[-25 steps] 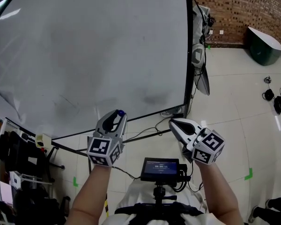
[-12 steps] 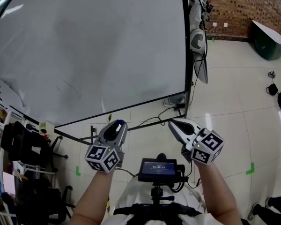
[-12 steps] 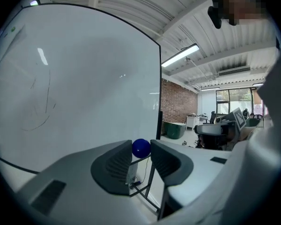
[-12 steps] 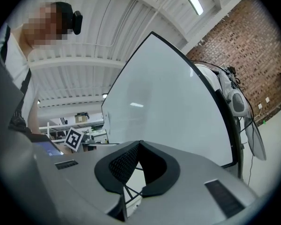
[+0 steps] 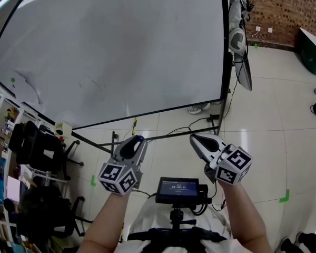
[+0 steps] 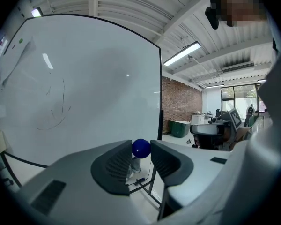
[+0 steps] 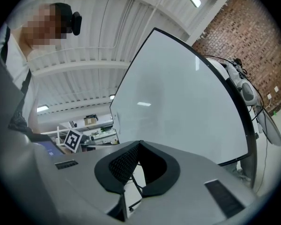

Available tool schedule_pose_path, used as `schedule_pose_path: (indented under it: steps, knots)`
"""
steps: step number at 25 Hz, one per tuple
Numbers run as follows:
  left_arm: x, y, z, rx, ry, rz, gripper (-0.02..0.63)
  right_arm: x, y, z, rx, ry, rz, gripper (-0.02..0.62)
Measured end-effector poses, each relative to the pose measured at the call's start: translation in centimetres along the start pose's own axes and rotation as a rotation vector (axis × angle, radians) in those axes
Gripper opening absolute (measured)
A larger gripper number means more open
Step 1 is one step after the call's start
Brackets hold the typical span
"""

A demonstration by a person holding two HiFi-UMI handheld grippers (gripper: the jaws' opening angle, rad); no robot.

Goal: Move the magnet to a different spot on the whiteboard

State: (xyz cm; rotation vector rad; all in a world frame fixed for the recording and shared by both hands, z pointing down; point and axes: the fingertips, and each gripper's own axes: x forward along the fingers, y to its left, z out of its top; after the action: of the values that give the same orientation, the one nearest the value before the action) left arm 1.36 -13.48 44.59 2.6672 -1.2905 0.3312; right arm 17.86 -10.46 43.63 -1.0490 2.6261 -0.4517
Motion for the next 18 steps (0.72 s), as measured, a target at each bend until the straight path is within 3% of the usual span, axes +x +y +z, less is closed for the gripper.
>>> schedule_pose_path:
  steps: [13, 18]
  knots:
    - [-2.4, 2.3, -1.1, -0.032, -0.024, -0.021, 0.161, 3.0, 2.9, -3.1, 0.019, 0.039, 0.026, 0.032]
    - [-5.2, 3.9, -2.1, -0.083, -0.047, -0.114, 0.161, 5.3, 5.3, -4.4, -0.006, 0.080, 0.029, 0.032]
